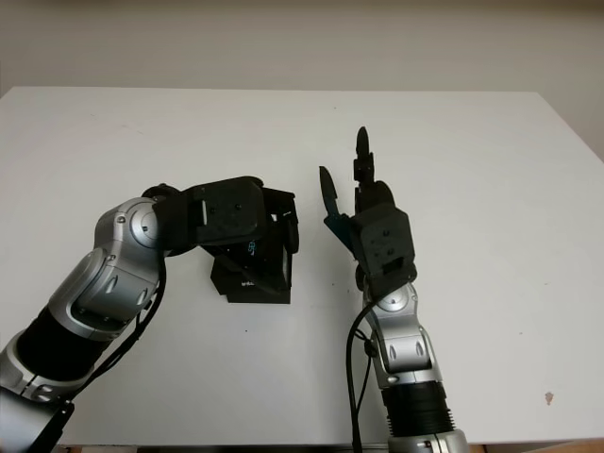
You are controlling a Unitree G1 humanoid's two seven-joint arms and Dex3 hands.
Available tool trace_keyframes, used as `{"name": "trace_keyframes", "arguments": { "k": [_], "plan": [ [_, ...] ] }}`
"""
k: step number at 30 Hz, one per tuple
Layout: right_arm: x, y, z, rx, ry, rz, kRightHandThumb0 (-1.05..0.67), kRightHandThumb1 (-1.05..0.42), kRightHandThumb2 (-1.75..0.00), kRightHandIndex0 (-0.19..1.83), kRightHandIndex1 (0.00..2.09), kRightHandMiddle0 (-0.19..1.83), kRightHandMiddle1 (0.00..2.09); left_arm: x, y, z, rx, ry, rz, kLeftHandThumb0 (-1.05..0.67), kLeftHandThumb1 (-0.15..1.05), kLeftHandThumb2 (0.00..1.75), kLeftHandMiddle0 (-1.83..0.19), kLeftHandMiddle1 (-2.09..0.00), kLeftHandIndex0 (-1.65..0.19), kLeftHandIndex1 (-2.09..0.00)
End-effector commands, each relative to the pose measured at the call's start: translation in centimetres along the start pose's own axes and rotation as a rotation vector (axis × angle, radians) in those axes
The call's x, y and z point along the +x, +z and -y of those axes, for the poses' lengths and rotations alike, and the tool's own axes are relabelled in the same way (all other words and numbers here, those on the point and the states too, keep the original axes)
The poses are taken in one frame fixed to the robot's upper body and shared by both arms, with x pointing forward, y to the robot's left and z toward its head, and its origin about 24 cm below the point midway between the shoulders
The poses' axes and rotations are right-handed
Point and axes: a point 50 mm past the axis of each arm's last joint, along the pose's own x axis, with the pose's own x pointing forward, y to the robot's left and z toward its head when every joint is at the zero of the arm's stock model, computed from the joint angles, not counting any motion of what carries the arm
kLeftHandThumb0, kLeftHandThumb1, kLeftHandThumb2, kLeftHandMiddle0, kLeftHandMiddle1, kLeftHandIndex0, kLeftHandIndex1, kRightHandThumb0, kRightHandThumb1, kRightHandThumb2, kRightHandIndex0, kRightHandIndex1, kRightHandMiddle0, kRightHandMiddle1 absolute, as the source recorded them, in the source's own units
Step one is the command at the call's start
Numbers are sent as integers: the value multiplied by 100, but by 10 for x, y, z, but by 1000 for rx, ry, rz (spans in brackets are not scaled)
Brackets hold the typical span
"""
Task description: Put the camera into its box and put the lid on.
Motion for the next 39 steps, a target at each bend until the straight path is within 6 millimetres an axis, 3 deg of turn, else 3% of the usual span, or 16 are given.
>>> {"name": "trace_keyframes", "arguments": {
  "k": [1, 4, 7, 14, 24, 26, 27, 28, 29, 31, 32, 34, 39],
  "plan": [
    [2, 4, 1, -4, -4, 24, -74, -105, -56, -14, 6, -10, 6, 3, 2, 5, -1, -22, 13, -15, 93, 5, -21, -175, -28, -167],
    [2, 4, 1, -5, -8, 22, -75, -105, -56, -13, 6, -9, 6, 4, 1, 6, -4, -27, 9, -15, 93, 5, -34, -177, -28, -165],
    [2, 4, 1, -4, -10, 23, -75, -105, -56, -14, 6, -9, 6, 6, 1, 7, -1, -30, 12, -15, 93, 5, -33, -166, -29, -160],
    [2, 4, 0, 4, -9, 25, -75, -105, -55, -13, 6, -9, 5, 8, 3, 7, 7, -24, 30, -16, 92, 5, -49, -175, -32, -161],
    [1, 4, 0, 2, -10, 25, -76, -105, -56, -14, 5, -10, 5, 8, 2, 10, -4, -38, 13, -15, 93, 6, -52, -171, -30, -166],
    [1, 4, 1, -1, -10, 26, -76, -105, -56, -13, 6, -9, 5, 7, 2, 11, 37, -47, -2, -23, 95, 6, -18, -179, -20, -164],
    [1, 4, 1, -2, -11, 26, -76, -105, -56, -13, 6, -9, 5, 6, 3, 11, 68, -67, -13, -30, 98, 7, -4, -180, -4, -157],
    [1, 4, 1, -3, -13, 25, -75, -105, -56, -13, 6, -9, 6, 5, 4, 11, 110, -97, -30, -42, 102, 10, 10, -159, 10, -110],
    [1, 3, 1, -3, -13, 24, -75, -105, -56, -13, 6, -9, 6, 5, 5, 12, 140, -115, -42, -50, 103, 13, 14, -123, 14, -73],
    [1, 3, 1, -1, -13, 22, -75, -105, -55, -13, 6, -9, 6, 4, 4, 13, 167, -136, -61, -65, 104, 22, 18, -34, 18, -19],
    [1, 4, 2, -4, -11, 23, -75, -105, -55, -13, 6, -9, 6, 4, 3, 14, 176, -142, -68, -68, 105, 24, 18, -17, 19, -10],
    [1, 3, 2, -7, -8, 24, -75, -105, -55, -13, 6, -9, 6, 3, 2, 15, 197, -148, -74, -77, 105, 39, 19, -4, 19, -2],
    [1, 4, 3, -6, -4, 20, -75, -105, -55, -13, 5, -9, 5, 1, -2, 16, 234, -132, -82, -85, 105, 62, 19, 0, 19, 0]
  ]
}}
